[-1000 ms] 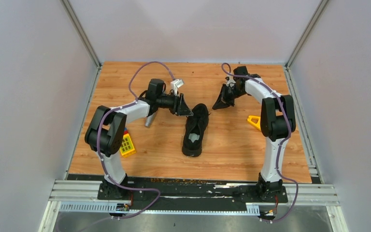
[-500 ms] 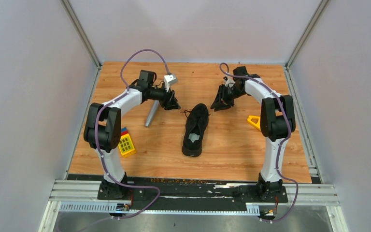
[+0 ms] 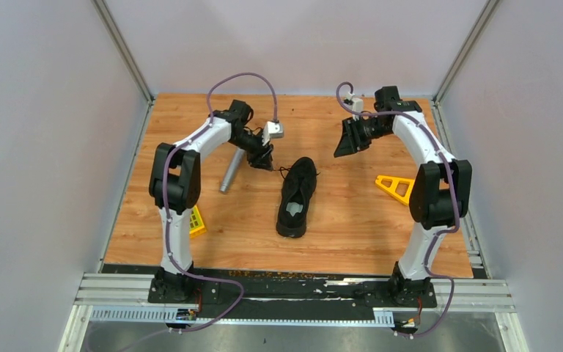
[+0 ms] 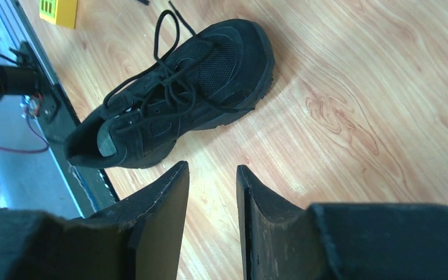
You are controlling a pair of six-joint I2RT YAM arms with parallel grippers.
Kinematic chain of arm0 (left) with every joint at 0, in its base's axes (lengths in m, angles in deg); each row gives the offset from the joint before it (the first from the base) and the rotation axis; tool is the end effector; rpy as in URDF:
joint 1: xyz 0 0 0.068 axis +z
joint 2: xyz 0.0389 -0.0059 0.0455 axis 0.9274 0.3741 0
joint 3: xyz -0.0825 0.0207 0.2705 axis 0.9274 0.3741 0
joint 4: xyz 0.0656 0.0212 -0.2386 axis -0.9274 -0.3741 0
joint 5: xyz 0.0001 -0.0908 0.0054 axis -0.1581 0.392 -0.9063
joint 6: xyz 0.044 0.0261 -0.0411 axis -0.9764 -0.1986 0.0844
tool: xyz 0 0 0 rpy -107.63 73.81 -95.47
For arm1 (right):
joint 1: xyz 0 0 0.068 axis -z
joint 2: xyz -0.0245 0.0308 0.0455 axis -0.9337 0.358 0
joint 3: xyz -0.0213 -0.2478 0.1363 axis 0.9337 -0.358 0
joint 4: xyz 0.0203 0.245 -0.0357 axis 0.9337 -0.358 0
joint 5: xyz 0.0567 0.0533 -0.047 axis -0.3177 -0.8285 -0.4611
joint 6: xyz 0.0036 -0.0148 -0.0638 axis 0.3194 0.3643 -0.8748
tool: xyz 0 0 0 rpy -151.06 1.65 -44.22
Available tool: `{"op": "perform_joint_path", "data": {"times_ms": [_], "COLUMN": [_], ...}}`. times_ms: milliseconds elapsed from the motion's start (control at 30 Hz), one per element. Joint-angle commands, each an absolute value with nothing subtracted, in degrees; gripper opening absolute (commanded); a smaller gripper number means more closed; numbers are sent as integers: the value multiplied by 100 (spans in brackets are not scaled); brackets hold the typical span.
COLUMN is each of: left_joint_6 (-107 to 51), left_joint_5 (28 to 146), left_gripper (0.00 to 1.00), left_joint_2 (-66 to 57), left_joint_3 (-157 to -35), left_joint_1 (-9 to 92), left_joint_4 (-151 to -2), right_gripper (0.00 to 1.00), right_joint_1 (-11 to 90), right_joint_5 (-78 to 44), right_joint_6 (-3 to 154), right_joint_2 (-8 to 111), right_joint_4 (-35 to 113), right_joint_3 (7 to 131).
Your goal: Tie the shoes
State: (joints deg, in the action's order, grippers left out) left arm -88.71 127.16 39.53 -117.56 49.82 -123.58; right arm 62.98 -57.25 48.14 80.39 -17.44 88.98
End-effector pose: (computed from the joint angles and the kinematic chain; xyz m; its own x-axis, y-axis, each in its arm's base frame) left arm 0.3906 -0.1694 0.2073 -0.2580 0.6069 -0.7517 0.9658 0.1412 -0.2175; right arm 0.3817 0.0787 0.2687 -0.7752 -0.3202 -0.5445 -0.6168 0.5698 0.5431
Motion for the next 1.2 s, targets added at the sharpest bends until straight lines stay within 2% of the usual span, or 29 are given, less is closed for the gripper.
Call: {"op": "perform_joint_path", "data": {"times_ms": [0,233,433,900,1167], "left_joint_6": [-9570,-9759,-9803,-9851,-9575], "left_joint_5": [12453,12379,12326,12367,12642], "left_gripper": [52,53,49,49,45], "left_joint_2": [4343,4460,4604,4722,4967], "left_joint_3": [-12451,-12575,-12783,-13014,-13286], "left_joint_1": [4730,4659,4620,4512,4366], "left_joint_4": [-13182,-13373,-13551,-13705,-13671], "right_gripper": [37,41,41,42,38], "right_joint_1": [6254,5867,5386,4974,4862], "right_joint_5": [-6001,-5835,-5500,-5050,-4907], "right_joint_6": [3590,1181,-379,-979,-593], "right_joint_2": [7709,6964,7103,7733,7775], "right_joint_4": [-1855,-985,-349,453,948], "right_joint_3": [8641,7335,6948,6752,6644]}}
